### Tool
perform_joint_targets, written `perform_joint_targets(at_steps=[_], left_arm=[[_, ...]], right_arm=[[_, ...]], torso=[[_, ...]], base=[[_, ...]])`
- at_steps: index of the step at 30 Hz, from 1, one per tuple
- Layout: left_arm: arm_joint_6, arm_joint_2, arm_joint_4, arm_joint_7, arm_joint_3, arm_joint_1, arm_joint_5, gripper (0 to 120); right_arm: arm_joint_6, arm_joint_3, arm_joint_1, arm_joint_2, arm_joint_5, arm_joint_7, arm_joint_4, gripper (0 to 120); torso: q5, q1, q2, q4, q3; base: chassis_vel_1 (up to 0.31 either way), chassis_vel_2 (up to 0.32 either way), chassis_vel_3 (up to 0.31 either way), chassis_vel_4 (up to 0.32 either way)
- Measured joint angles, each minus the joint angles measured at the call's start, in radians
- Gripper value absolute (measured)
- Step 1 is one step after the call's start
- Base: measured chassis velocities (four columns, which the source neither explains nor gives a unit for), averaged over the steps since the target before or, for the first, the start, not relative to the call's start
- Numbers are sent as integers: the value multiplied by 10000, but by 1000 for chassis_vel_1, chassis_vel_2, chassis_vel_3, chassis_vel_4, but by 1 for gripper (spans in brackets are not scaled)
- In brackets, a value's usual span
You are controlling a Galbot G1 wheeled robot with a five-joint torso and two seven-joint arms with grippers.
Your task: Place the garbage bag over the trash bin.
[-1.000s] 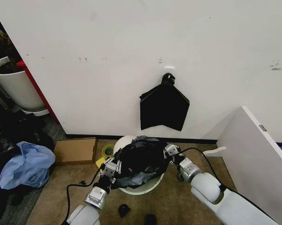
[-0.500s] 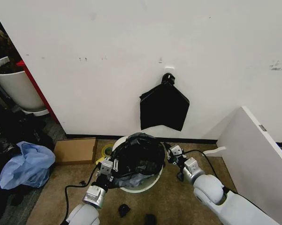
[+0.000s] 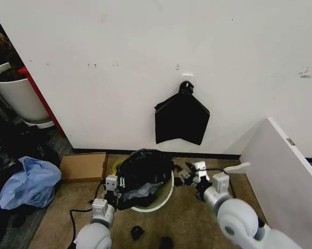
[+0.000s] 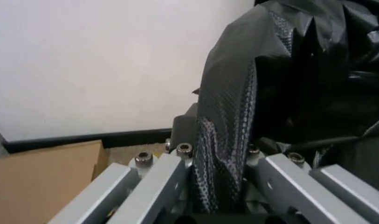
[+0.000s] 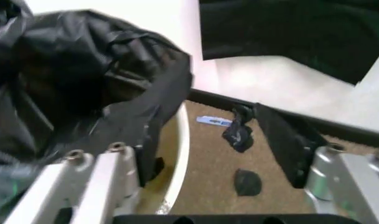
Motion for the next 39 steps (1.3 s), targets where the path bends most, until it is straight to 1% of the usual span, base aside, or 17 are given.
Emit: perform_joint_targets(at_steps=[1, 3, 4, 5, 7, 9, 11, 12, 13, 14, 17, 19, 25, 29, 33, 36, 39], left_arm=[[0, 0, 0, 0, 0, 0, 0, 4], [1, 6, 0, 1, 24, 22, 222, 4], [2, 6, 0, 1, 37, 36, 334, 4], [1, 4, 0, 1, 45, 43, 390, 4], [57, -23, -9, -51, 94, 85, 690, 4], [92, -32, -19, -71, 108, 95, 756, 4], [247, -65, -97, -144, 168, 129, 954, 4], [247, -65, -97, -144, 168, 129, 954, 4], [472, -99, -220, -237, 250, 159, 1156, 4], [601, -106, -264, -305, 304, 162, 1575, 4], [602, -104, -263, -302, 328, 160, 1603, 4], [602, -106, -264, -300, 331, 160, 1603, 4], [561, -161, -253, -283, 339, 133, 1561, 4], [535, -180, -252, -282, 339, 124, 1566, 4], [488, -176, -277, -281, 332, 131, 1583, 4], [468, -176, -304, -282, 319, 133, 1586, 4], [375, -188, -319, -293, 300, 140, 1594, 4]], right_arm=[[0, 0, 0, 0, 0, 0, 0, 62], [-6, -102, -89, 73, -374, 16, 57, 68], [-37, -155, -112, 117, -488, 58, 102, 75], [-59, -184, -121, 139, -536, 86, 127, 77], [-145, -355, -134, 276, -889, 207, 227, 86], [-149, -395, -132, 305, -1008, 218, 233, 88], [-130, -578, -100, 418, -1681, 217, 215, 97], [-130, -578, -100, 418, -1681, 217, 215, 97], [-80, -819, -18, 530, -2523, 117, 79, 99], [-149, -1319, 122, 725, -3549, -109, -230, 93], [-295, -1661, 230, 890, -4580, -250, -724, 79], [-328, -1667, 243, 904, -4643, -236, -773, 76], [-480, -1634, 242, 819, -4606, -182, -903, 49], [-634, -1622, 239, 818, -4579, -83, -943, 39], [-819, -1619, 236, 816, -4506, 78, -946, 20], [-837, -1618, 233, 819, -4478, 173, -948, 14], [-839, -1600, 201, 830, -4354, 337, -953, 0]], torso=[[0, 0, 0, 0, 0], [0, 0, 0, 0, 0], [0, 0, 0, -1, 0], [0, 0, 0, 0, 0], [-1, 0, 0, 1, 0], [-1, 0, 0, 2, 0], [0, 0, 0, 1, 0], [0, 0, 0, 1, 0], [-1, 0, 0, 1, 0], [0, 0, 0, 2, 0], [0, 0, 0, 1, 0], [1, 0, 0, 1, 0], [0, 0, 0, 1, 0], [0, 0, 0, 1, 0], [0, 0, 0, 1, 0], [0, 0, 0, 1, 0], [0, 0, 0, 2, 0]], base=[[0, 0, 0, 0], [0, 0, 0, 0], [0, 0, 0, 0], [0, 0, 0, 0], [0, 0, 0, 0], [0, 0, 0, 0], [0, 0, 0, 0], [0, 0, 0, 0], [0, 0, 0, 0], [0, 0, 0, 0], [0, 0, 0, 0], [0, 0, 0, 0], [0, 0, 0, 0], [0, 0, 0, 0], [0, 0, 0, 0], [0, 0, 0, 0], [0, 0, 0, 0]])
